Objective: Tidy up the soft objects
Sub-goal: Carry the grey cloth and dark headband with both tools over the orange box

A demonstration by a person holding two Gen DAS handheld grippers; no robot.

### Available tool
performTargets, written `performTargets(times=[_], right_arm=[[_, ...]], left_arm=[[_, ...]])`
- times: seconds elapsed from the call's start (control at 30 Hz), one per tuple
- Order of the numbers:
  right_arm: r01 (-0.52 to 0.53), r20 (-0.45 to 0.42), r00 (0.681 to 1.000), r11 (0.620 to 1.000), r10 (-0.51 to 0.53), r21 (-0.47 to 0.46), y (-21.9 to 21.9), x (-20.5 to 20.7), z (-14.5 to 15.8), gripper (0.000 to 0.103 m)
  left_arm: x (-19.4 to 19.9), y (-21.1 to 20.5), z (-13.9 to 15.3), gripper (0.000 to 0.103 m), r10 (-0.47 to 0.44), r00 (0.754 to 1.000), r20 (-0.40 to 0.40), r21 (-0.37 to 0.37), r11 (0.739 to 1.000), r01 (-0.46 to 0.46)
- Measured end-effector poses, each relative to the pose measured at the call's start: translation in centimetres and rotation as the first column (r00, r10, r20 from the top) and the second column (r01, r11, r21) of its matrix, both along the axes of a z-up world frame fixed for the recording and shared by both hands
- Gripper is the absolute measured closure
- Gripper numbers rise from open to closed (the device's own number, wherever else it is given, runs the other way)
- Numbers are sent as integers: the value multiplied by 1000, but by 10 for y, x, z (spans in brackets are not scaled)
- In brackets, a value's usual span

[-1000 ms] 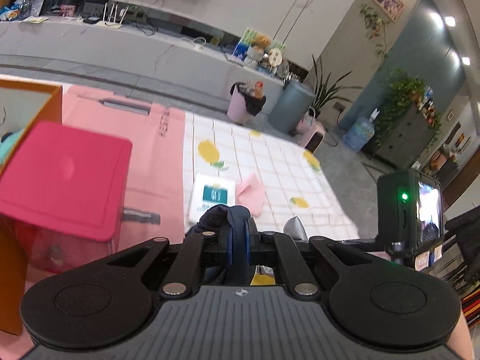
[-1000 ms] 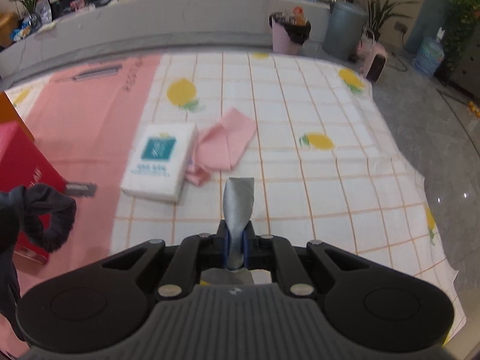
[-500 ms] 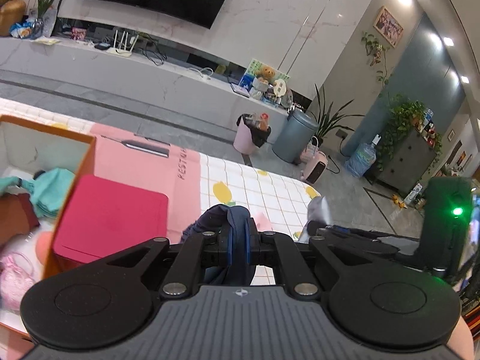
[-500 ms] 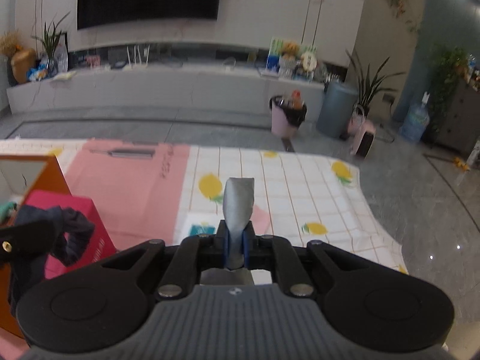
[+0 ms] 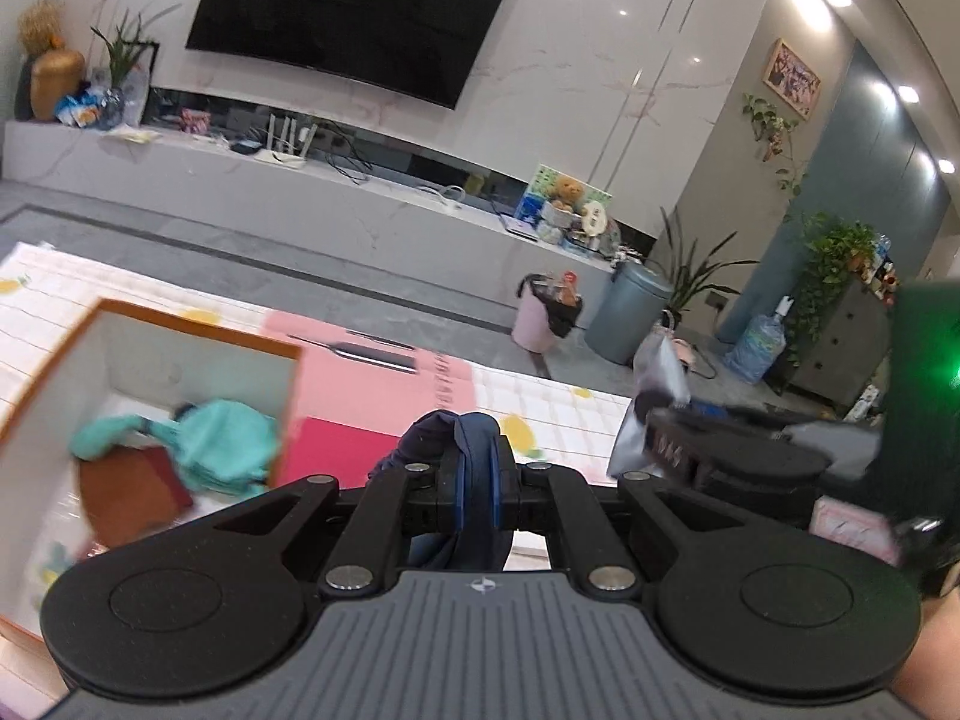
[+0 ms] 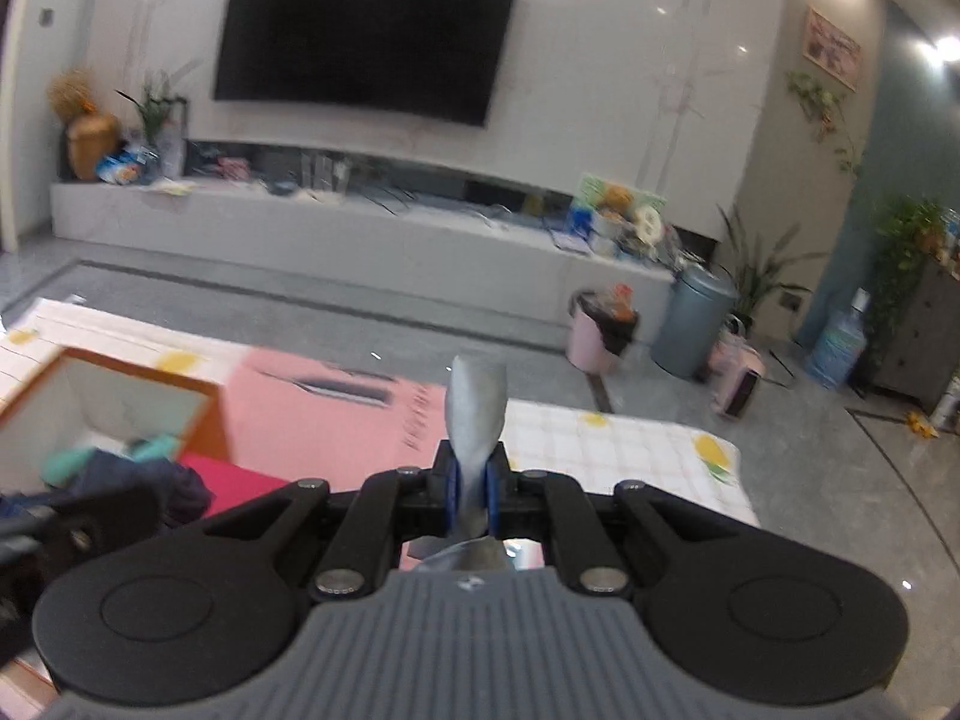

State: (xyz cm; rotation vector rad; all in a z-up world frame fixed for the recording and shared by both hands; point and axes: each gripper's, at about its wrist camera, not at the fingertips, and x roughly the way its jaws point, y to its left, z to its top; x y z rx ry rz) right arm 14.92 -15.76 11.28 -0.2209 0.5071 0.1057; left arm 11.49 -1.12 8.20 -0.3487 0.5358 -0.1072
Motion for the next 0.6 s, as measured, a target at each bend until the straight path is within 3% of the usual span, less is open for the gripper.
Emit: performTargets(times=[0.17, 0.4, 0.6], right_arm=[[-49, 53, 997, 998, 47, 39, 42, -10, 12, 96], [-175, 70, 983, 984, 172, 35, 109, -18, 13, 96], [-277, 15, 961, 960, 276, 49, 151, -13, 2, 96]], left_arm=[[-4, 43, -7, 95, 82, 995, -54, 40, 996, -79], [-2, 105, -37, 95, 185, 973, -134, 24, 983, -184], [11, 131, -60, 95, 156, 966, -208, 39, 988, -151]])
